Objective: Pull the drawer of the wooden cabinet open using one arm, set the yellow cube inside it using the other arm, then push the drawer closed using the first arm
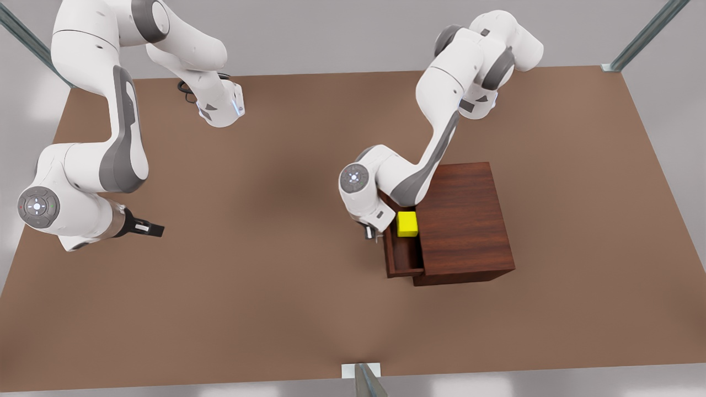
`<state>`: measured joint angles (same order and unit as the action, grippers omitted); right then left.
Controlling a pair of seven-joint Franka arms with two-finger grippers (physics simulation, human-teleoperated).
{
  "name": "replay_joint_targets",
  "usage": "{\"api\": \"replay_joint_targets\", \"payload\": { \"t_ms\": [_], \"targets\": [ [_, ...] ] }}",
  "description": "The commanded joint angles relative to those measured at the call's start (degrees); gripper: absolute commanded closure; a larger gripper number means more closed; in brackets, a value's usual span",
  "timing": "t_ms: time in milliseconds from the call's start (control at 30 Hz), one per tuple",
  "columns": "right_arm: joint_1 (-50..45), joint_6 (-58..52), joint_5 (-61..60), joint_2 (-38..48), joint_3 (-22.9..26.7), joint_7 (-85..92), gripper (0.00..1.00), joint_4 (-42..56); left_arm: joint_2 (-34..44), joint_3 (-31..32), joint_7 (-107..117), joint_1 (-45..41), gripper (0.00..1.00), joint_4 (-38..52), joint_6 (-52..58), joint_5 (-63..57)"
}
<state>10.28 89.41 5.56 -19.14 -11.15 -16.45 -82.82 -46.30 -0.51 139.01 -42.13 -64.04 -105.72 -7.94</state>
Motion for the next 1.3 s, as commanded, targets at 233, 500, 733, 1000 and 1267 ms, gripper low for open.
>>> {"api": "replay_joint_targets", "payload": {
  "t_ms": [233,500,733,1000,1267],
  "targets": [
    [0.00,-0.02,0.15,0.07,-0.01,8.71,0.00,0.03,0.24,-0.01,2.58,1.96,1.00,-1.26,2.10,0.20],
    [0.00,-0.02,0.15,0.07,-0.01,8.80,0.00,0.03,3.49,-0.10,-0.85,3.55,1.00,-6.53,2.27,0.11],
    [0.09,-0.02,0.15,0.07,-0.01,8.89,0.00,0.03,4.02,-0.19,-3.31,4.86,1.00,-7.24,3.06,0.03],
    [0.09,-0.02,-0.03,0.07,-0.01,8.89,0.00,0.03,3.93,-0.19,-4.10,5.83,1.00,-7.24,3.86,-0.33],
    [0.09,-0.02,-0.03,0.07,-0.01,8.89,0.00,0.03,4.28,-0.28,-5.33,6.45,1.00,-6.62,4.73,0.29]
  ]
}}
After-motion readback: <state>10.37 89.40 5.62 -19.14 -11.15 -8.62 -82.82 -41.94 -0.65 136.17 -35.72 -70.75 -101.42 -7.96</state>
